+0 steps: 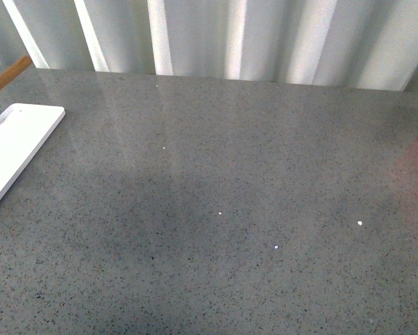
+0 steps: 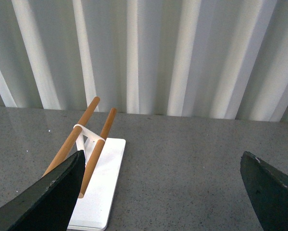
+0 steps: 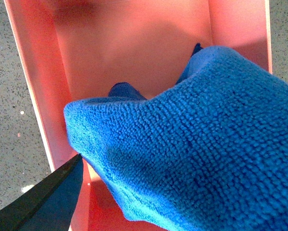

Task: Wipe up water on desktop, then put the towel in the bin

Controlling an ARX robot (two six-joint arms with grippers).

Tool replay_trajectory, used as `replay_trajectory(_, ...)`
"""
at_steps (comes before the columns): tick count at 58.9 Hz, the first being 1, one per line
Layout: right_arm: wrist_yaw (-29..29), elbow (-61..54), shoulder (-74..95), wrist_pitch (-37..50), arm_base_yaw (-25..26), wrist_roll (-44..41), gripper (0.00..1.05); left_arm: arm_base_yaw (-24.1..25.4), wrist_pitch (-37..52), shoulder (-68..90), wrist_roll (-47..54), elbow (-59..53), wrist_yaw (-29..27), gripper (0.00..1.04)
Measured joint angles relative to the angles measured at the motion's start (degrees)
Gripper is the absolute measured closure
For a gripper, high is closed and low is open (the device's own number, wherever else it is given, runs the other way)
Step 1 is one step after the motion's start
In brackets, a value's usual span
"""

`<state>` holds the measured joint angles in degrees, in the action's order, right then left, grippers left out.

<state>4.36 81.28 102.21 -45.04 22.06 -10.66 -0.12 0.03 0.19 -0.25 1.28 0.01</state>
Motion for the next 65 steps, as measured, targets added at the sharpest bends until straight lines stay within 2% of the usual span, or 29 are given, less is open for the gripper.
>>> replay_trajectory(15,0.02,0.0,0.0,-0.02,-0.02,0.0,0.07,0.0,0.0,0.0,0.0,0.0,0.0,0.07)
replay_trajectory(24,4.28,-2.36,-0.35,-0.92,-0.04,-0.22,0.07,0.0,0.0,0.0,0.0,0.0,0.0,0.07)
replay_trajectory(44,1.49,-5.46,-3.8,-4.0,0.24,-1.6,0.07,0.0,0.0,0.0,0.0,0.0,0.0,0.07)
replay_trajectory(52,0.22,2.47,-3.98,-7.3,1.2,-1.36,0.07,0.0,0.0,0.0,0.0,0.0,0.0,0.07)
replay_trajectory(56,1.42,9.07,-3.48,-8.22,2.14,-1.6,0.07,0.0,0.0,0.0,0.0,0.0,0.0,0.07)
replay_trajectory(58,2.32,13.46,-2.6,-8.85,2.71,-1.88,0.07,0.0,0.0,0.0,0.0,0.0,0.0,0.07)
replay_trajectory(61,1.42,23.76,0.44,-12.0,3.93,-1.95,0.07,0.0,0.0,-0.02,0.0,0.0,0.0,0.07)
replay_trajectory(62,0.39,31.8,3.17,-15.08,4.57,-1.99,0.07,0.0,0.0,0.0,0.0,0.0,0.0,0.07)
replay_trajectory(65,0.39,39.89,5.86,-17.2,5.05,-2.08,0.07,0.0,0.0,0.0,0.0,0.0,-0.02,0.07)
